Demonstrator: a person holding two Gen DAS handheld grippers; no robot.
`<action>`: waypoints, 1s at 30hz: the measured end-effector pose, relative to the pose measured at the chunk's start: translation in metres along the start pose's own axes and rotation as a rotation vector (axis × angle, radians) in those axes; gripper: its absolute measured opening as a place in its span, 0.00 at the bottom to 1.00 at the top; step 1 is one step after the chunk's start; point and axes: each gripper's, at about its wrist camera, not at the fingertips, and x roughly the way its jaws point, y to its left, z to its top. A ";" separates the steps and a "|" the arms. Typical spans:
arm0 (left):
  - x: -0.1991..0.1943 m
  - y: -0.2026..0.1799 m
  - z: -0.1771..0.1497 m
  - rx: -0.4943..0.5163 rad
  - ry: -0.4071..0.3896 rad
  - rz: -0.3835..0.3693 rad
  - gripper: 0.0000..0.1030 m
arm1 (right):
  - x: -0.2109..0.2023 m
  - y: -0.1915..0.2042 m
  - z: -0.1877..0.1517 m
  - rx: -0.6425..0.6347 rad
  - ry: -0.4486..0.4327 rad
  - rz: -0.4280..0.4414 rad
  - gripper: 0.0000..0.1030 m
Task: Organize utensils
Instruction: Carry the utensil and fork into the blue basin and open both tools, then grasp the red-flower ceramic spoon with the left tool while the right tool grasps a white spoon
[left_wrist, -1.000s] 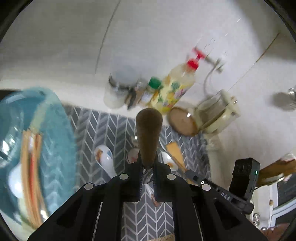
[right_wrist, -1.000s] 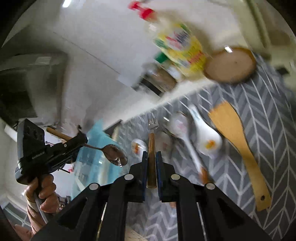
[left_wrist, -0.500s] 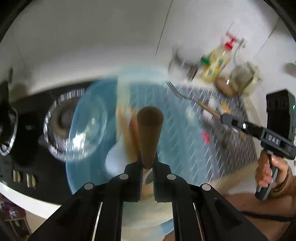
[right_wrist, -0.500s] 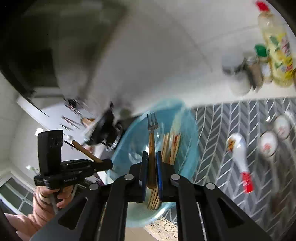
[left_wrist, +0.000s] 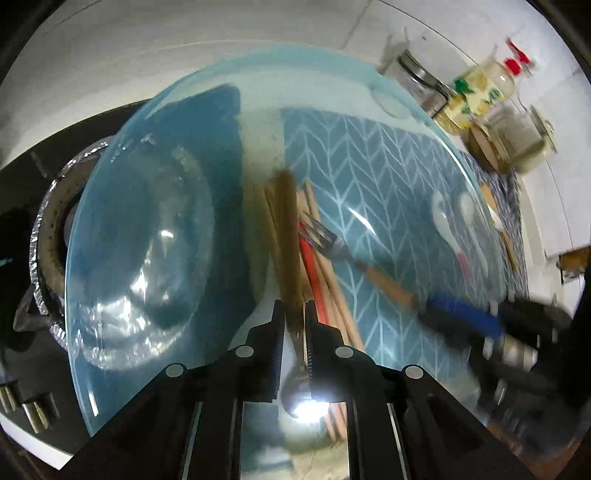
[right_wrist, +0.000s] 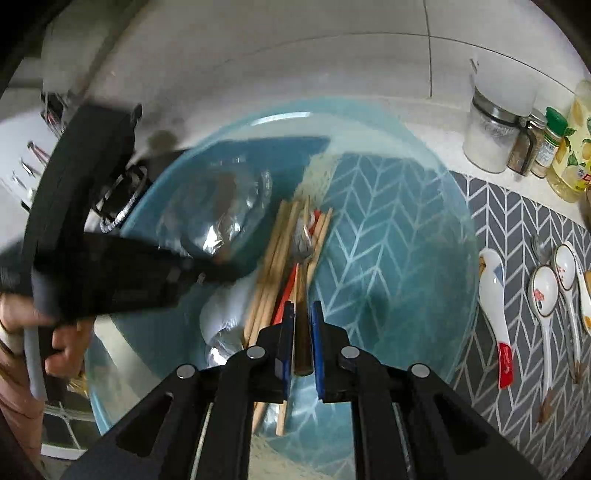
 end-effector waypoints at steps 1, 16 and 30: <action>0.000 0.001 0.001 -0.009 -0.006 0.000 0.23 | -0.001 0.003 -0.003 -0.022 0.016 0.004 0.10; -0.134 -0.168 -0.024 0.163 -0.386 -0.064 0.62 | -0.172 -0.200 -0.026 -0.002 -0.495 0.068 0.30; 0.085 -0.245 0.024 -0.120 -0.245 -0.120 0.55 | -0.055 -0.347 -0.016 -0.031 -0.226 0.229 0.30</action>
